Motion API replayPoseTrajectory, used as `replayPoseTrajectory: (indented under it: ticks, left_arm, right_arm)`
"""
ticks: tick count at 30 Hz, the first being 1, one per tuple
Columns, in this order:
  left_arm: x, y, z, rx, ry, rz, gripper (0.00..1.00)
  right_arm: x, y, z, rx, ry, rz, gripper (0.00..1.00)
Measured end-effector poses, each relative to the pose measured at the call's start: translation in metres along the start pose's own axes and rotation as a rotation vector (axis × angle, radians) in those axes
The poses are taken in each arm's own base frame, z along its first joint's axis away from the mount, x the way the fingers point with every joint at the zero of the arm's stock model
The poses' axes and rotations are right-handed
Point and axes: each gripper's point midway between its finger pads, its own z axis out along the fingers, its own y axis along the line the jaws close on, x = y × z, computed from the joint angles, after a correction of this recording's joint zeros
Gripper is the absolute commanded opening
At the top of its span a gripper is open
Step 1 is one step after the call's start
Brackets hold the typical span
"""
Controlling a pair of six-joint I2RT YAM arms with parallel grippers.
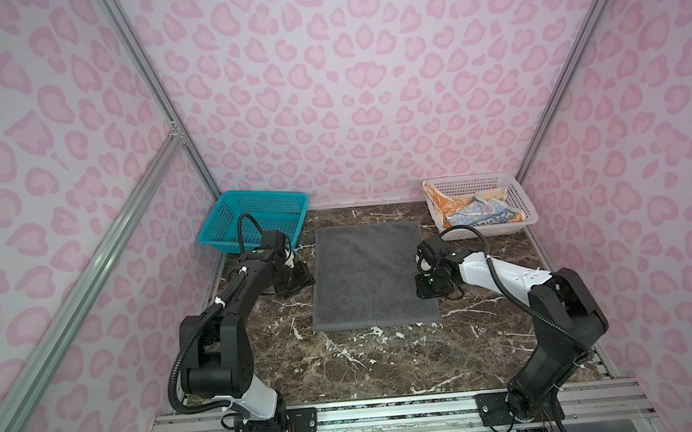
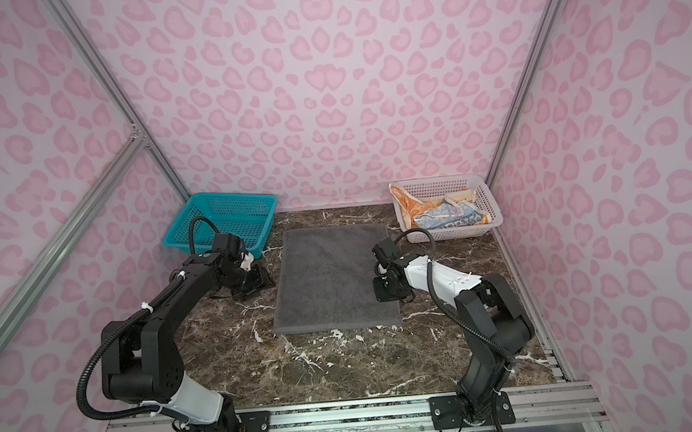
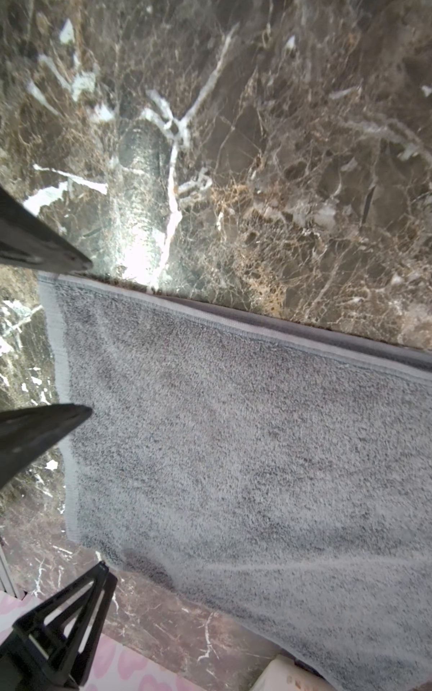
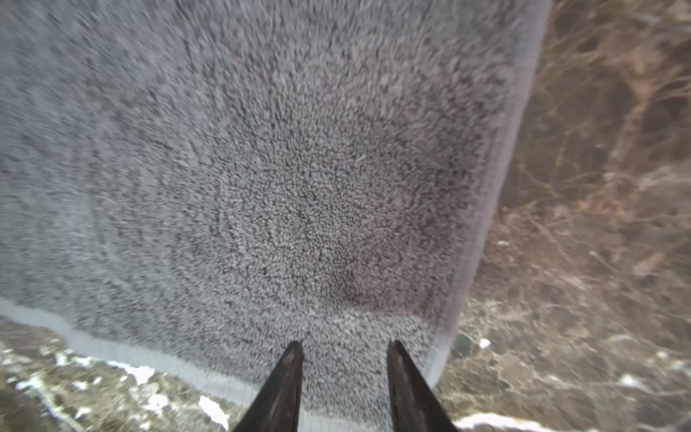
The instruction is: Fold and stack the towels
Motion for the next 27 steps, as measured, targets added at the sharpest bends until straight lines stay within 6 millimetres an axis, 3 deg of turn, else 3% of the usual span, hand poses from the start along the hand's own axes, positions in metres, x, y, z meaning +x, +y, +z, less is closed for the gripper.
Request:
replayPoseTrajectory:
  ticks: [7,11,14,21,27]
  left_arm:
    - [0.015,-0.016,0.044,0.038,0.073,0.035,0.21]
    - [0.032,-0.005,0.069,0.018,0.134,0.023,0.08]
    - [0.05,0.009,0.08,-0.004,0.178,0.001,0.05]
    - [0.072,0.006,0.083,0.049,0.176,0.03,0.03]
    - [0.091,-0.003,0.082,0.056,0.208,0.079,0.03]
  right_arm:
    - [0.022,-0.003,0.022,0.077,0.059,-0.027,0.32]
    - [0.025,-0.006,0.023,0.096,0.054,-0.043,0.28]
    - [0.028,-0.009,0.023,0.103,0.051,-0.067,0.28]
    - [0.046,-0.011,0.022,0.105,0.082,-0.135,0.26]
    - [0.074,0.0,0.017,0.109,0.154,-0.229,0.25]
